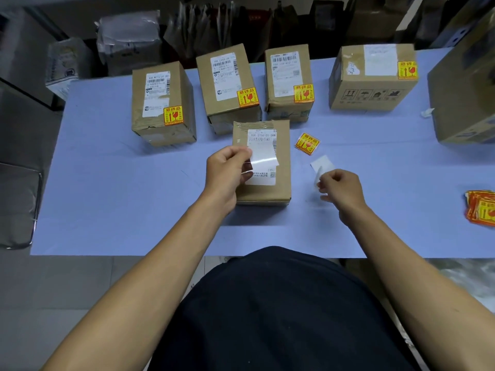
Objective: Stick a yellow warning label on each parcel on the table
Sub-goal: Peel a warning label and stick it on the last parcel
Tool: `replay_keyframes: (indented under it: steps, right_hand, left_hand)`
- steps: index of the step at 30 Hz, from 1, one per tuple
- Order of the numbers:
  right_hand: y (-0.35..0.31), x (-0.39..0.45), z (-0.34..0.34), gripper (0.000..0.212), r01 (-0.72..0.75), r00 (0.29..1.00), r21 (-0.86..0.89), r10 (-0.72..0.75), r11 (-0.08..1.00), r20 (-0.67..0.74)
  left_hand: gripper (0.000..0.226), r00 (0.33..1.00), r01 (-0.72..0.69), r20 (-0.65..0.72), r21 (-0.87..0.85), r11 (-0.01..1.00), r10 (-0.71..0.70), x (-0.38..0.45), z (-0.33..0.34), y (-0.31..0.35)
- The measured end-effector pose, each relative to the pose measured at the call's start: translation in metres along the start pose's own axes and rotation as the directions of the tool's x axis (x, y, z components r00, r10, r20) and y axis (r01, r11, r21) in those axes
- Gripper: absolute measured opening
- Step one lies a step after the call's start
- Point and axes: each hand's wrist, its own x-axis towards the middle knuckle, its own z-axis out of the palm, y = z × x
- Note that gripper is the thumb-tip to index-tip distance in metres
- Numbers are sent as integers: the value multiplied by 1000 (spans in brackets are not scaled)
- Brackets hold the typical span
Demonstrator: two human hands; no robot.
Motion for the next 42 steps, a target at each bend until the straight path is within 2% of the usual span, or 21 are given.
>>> replay_keyframes:
  steps: [4, 9, 12, 14, 16, 19, 23, 26, 30, 33, 37, 42]
  right_hand:
    - [11, 13, -3, 12, -30, 999, -116, 32, 993, 14]
    - [11, 19, -6, 12, -37, 999, -156, 39, 987, 9]
    - [8, 18, -7, 17, 9, 1000, -141, -6, 990, 26]
    - [5, 17, -8, 11, 61, 998, -137, -56, 989, 38]
    - [4, 18, -9, 7, 103, 994, -160, -98, 982, 40]
    - [7, 22, -10, 17, 112, 994, -226, -107, 968, 36]
    - [6, 17, -9, 20, 115, 993, -234, -107, 966, 46]
    - [-9, 4, 1, 12, 234, 972, -201, -229, 951, 52]
    - [-47, -22, 23, 8, 481, 877, -168, -469, 861, 107]
    - [-65, -36, 40, 8, 589, 806, -177, -557, 789, 199]
    - [-67, -38, 52, 12, 538, 840, -163, -507, 827, 194]
    - [-69, -39, 57, 7, 533, 840, -113, -507, 839, 194]
  left_hand:
    - [12, 1000, -9, -4, 90, 996, 9, 0, 4, -9]
    - [11, 999, -31, -21, 157, 987, 35, -1, 12, -15]
    - [15, 990, -125, -30, 268, 955, 138, 2, 14, -17]
    - [17, 981, -173, -26, 323, 931, 191, 6, 16, -17]
    - [15, 981, -176, -25, 327, 928, 195, 9, 18, -16]
    - [11, 981, -174, -28, 316, 933, 192, 10, 21, -15]
    - [14, 983, -163, -26, 318, 934, 180, 9, 22, -17]
    - [12, 983, -162, -27, 365, 917, 184, 10, 24, -19]
    - [11, 986, -143, -16, 412, 900, 165, 10, 29, -21]
    - [14, 995, -91, -4, 322, 942, 98, 10, 34, -18]
    - [17, 997, 51, 55, 45, 998, -54, 6, 33, -9]
    - [14, 972, 153, 189, -44, 987, -142, 6, 16, -1]
